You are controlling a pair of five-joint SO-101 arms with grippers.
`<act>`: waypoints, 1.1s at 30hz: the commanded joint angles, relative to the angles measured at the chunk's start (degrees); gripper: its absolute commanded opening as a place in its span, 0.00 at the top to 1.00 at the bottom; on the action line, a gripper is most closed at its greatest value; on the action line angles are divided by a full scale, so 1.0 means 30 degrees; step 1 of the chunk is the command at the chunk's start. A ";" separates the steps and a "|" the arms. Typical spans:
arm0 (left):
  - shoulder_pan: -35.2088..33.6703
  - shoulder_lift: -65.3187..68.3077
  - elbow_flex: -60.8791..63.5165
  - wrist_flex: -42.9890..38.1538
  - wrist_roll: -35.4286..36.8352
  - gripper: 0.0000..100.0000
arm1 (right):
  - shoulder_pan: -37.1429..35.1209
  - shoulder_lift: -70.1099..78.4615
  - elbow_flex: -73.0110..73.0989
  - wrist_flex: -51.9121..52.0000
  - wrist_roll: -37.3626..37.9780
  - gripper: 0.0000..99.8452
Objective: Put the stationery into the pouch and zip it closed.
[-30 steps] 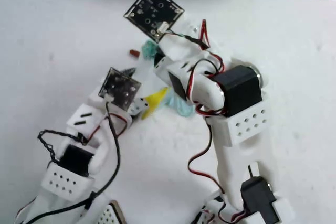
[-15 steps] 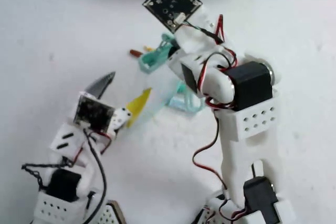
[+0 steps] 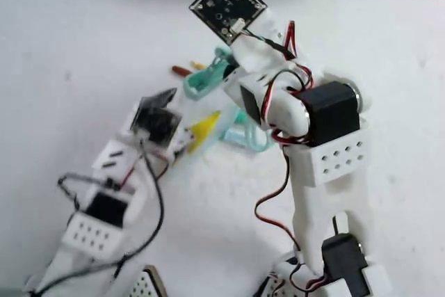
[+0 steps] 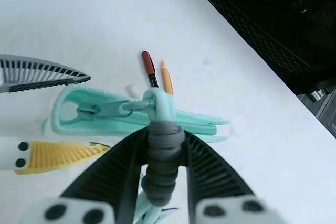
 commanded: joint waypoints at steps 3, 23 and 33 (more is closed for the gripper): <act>-0.0073 0.5319 -0.2784 -0.0586 0.1172 0.68 | 0.0161 -0.0249 -0.0264 0.0103 -0.0088 0.98; 0.2212 -0.4000 0.1524 0.0996 0.1289 0.98 | -0.0894 -0.0308 -0.0147 0.0601 -0.2256 0.98; 0.2037 -1.0799 -0.1143 0.9582 0.1172 0.98 | -0.3502 -0.3297 0.2286 0.0630 -0.2110 0.98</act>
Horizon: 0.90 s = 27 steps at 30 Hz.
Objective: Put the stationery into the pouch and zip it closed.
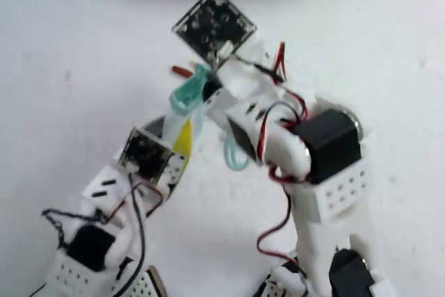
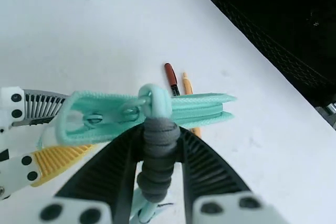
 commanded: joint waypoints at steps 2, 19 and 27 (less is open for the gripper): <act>0.0015 -0.4234 -0.1495 0.3341 0.0088 0.98 | -0.0718 -0.1216 0.1788 0.0366 -0.0059 0.98; -0.0073 -0.5700 0.0879 0.4513 0.0205 0.97 | -0.0806 -0.1451 0.5099 -0.0864 -0.0059 0.98; -0.0278 -0.5700 0.0117 0.7150 0.4132 0.74 | -0.0806 -0.1363 0.5099 -0.1890 -0.0059 0.98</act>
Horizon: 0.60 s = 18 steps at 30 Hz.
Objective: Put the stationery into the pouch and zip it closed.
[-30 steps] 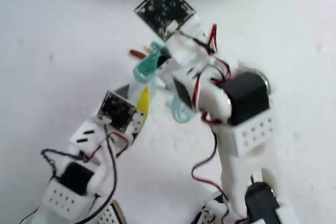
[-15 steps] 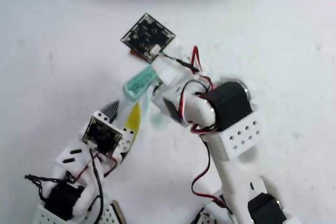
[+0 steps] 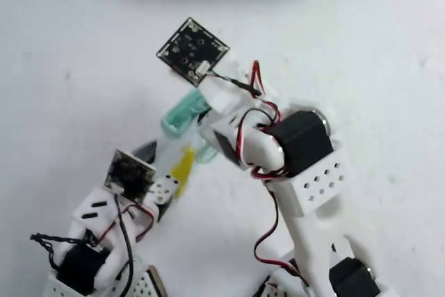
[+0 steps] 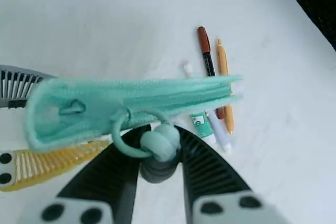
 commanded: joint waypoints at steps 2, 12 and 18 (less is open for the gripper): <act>-0.0630 -0.0103 -0.1700 0.1436 0.2081 0.74 | -0.0132 -0.0190 -0.0117 -0.0630 -0.0059 0.98; -0.1245 -0.0103 -0.3311 0.3077 0.1875 0.74 | -0.2974 -0.0161 0.0352 -0.0630 0.0000 0.98; -0.1304 -0.0103 -0.4659 0.5128 0.1846 0.74 | -0.3648 -0.0308 0.2256 -0.0630 0.1553 0.98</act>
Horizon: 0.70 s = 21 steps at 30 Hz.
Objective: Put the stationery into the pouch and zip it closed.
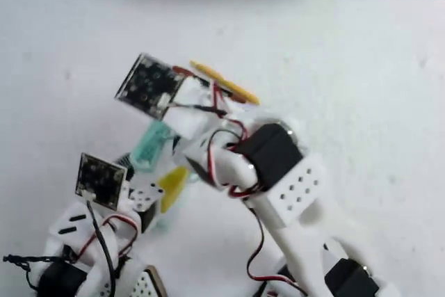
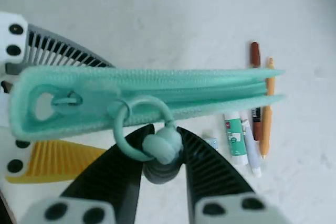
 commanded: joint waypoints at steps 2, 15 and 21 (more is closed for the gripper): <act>-0.0015 -0.0073 -0.0527 0.0088 0.0147 0.74 | -0.0132 -0.0366 0.0352 -0.0308 0.0440 0.98; 0.0103 -0.0073 0.0059 -0.0850 -0.1436 0.97 | 0.0220 -0.0747 0.0381 0.0601 0.0557 0.91; 0.0103 -0.0073 0.0381 -0.0879 -0.1377 0.98 | 0.0190 -0.2388 0.0440 0.0982 0.0615 0.80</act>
